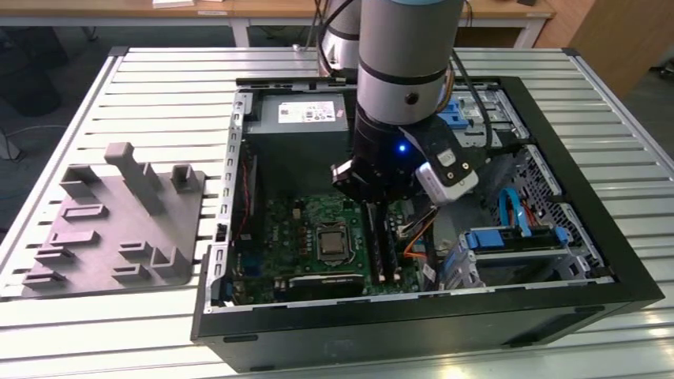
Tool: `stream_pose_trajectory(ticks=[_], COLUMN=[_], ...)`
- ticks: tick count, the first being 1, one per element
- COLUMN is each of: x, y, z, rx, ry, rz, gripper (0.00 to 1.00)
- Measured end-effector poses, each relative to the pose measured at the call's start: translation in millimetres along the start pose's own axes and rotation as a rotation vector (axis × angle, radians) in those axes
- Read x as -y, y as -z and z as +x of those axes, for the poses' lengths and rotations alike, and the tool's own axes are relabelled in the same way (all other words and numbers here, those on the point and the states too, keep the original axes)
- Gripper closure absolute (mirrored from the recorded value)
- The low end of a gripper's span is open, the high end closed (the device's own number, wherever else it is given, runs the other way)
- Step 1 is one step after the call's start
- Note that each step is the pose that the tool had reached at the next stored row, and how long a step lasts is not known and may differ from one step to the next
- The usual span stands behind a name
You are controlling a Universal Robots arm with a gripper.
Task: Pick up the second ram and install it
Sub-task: 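Press down the second ram until it locks into place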
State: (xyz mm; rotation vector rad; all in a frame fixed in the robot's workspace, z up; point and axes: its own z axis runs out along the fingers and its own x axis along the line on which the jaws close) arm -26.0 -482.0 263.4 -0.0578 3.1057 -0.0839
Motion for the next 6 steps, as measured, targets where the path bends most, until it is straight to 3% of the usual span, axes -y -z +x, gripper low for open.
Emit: stream_pose_trajectory(ticks=[6], x=[0.0], y=[0.1], z=[0.0], rx=[-0.0001], ry=[0.0], rz=[-0.0001], gripper=[0.9])
